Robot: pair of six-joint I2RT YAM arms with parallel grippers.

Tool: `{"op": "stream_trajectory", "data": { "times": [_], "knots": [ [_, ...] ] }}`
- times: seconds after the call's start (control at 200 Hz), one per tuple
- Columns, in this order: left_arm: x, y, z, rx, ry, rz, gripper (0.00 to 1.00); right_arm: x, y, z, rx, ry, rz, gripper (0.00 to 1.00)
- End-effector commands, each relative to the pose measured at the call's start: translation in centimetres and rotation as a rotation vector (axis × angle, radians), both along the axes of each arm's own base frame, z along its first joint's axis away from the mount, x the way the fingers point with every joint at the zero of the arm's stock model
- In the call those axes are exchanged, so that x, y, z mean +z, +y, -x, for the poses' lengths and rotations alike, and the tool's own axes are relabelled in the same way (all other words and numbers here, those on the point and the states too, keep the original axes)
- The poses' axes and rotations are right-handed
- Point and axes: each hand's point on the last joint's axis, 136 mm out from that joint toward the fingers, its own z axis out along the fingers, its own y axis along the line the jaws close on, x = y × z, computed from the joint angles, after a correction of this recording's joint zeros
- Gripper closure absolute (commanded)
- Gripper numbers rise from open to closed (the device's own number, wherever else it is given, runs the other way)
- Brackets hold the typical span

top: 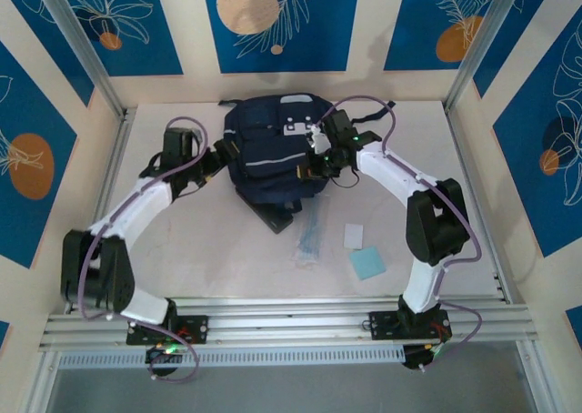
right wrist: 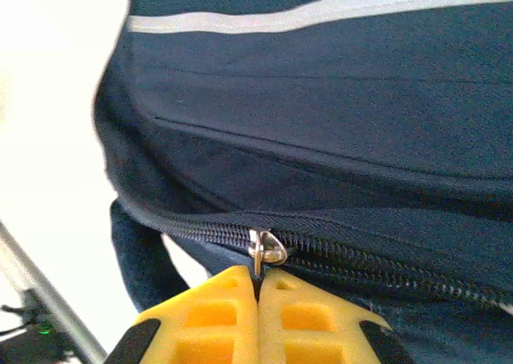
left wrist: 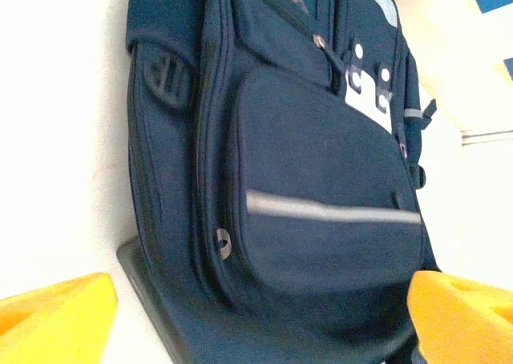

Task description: Pack the student bag

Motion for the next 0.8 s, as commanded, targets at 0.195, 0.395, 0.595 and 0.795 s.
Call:
{"op": "stream_trajectory", "data": {
  "times": [0.195, 0.395, 0.595, 0.795],
  "knots": [
    [-2.2, -0.1, 6.6, 0.169, 0.088, 0.131, 0.04, 8.7, 7.4, -2.4, 0.075, -0.128, -0.324, 1.00],
    [-1.5, -3.0, 6.1, 0.213, 0.045, 0.240, 0.04, 9.9, 9.4, -1.4, 0.112, -0.116, -0.371, 1.00],
    [-0.3, -4.7, 4.0, 0.272, -0.029, 0.291, 0.05, 8.5, 10.5, 0.2, 0.130, -0.070, -0.369, 1.00],
    [-1.3, -6.4, 2.0, 0.286, -0.036, 0.306, 0.23, 7.6, 10.7, 2.0, 0.152, -0.017, -0.409, 1.00]
  ]
}}
